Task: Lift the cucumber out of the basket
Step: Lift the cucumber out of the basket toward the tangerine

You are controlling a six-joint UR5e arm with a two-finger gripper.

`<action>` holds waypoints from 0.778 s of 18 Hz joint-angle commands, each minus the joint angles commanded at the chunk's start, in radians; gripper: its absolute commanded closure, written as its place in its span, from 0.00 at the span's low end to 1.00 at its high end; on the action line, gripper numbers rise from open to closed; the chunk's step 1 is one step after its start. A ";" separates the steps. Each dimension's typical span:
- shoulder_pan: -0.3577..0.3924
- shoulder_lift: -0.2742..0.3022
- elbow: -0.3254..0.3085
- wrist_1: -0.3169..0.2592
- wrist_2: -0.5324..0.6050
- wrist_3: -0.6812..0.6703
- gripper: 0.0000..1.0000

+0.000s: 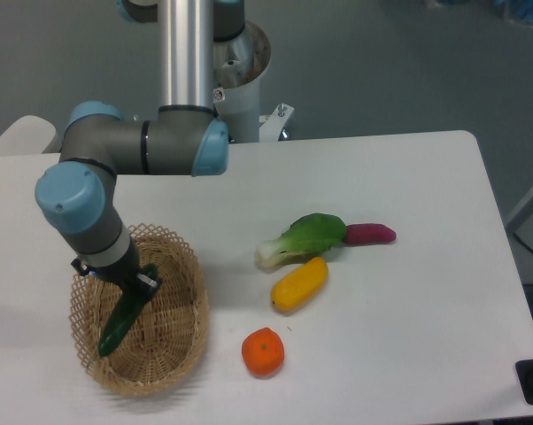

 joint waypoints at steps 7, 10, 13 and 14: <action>0.193 0.014 0.071 -0.028 -0.003 0.314 0.68; 0.268 0.018 0.072 -0.029 -0.003 0.449 0.68; 0.331 0.023 0.072 -0.043 -0.006 0.587 0.68; 0.348 0.025 0.071 -0.043 -0.006 0.621 0.68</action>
